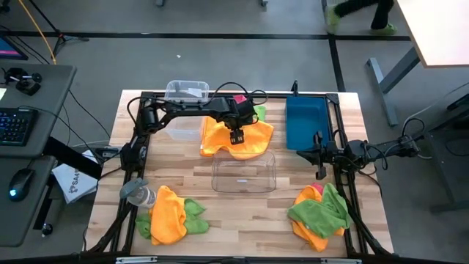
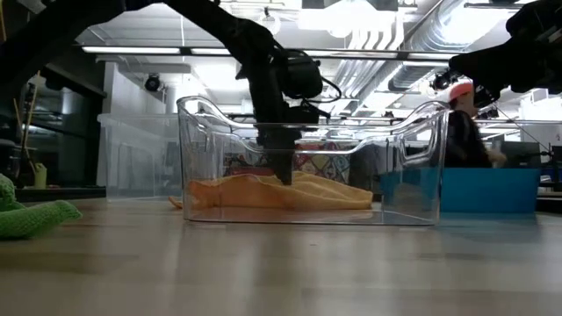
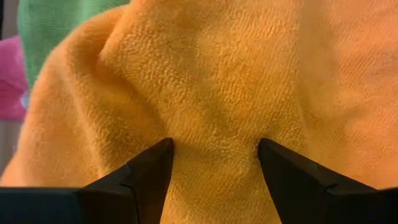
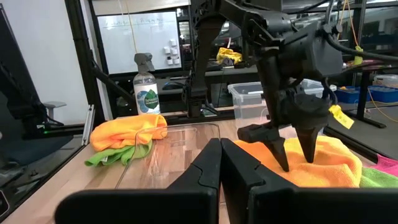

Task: Sort microfiber towel by color & place in baskets
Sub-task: Put the top center orange microfiber cloth into the transparent bin

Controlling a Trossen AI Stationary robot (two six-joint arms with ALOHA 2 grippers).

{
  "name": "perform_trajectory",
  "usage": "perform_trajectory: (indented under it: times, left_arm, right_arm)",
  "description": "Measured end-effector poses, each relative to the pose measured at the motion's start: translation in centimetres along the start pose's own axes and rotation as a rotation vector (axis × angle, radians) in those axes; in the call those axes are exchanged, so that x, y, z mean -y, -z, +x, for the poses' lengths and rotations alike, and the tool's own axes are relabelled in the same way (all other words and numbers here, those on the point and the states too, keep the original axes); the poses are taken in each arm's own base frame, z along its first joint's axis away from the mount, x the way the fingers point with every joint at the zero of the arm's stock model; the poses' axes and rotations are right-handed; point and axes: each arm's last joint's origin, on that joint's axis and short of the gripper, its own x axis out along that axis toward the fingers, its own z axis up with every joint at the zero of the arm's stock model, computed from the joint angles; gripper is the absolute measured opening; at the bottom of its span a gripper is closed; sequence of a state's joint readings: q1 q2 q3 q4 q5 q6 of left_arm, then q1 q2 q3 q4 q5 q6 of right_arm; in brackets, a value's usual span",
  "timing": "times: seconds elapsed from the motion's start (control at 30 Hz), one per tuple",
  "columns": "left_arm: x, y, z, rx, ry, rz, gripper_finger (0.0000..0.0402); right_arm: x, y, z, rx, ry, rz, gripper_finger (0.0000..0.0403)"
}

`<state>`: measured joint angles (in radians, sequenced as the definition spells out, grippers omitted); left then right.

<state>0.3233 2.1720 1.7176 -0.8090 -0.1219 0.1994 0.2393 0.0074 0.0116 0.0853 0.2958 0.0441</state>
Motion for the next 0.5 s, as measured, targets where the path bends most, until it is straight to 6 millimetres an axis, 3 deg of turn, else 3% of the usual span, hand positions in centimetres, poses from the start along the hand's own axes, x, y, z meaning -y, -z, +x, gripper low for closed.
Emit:
perform_trajectory:
  times: [0.1,0.27,0.33,0.43,0.5]
  left_arm:
    - [0.1,0.0,0.0,0.001,-0.001,0.038,0.0189]
    - [0.1,-0.2,-1.2,0.037,0.029,0.083,0.0025]
    - [0.0,-0.3,-2.4,0.061,0.016,0.079,0.0014]
    - [-0.5,-0.3,-6.2,0.142,-0.010,0.072,0.0003]
    - [-1.0,-0.2,-10.1,0.256,-0.037,0.069,0.0002]
  right_arm:
    - [0.0,0.0,0.0,0.000,0.000,0.000,0.0000]
    - [0.0,0.0,0.0,0.000,0.000,0.000,0.0000]
    - [0.0,0.0,0.0,-0.001,0.000,0.000,0.0000]
    - [0.0,0.1,0.0,-0.006,0.001,-0.002,0.0000]
    - [0.0,0.2,0.0,-0.015,0.001,-0.005,0.0000]
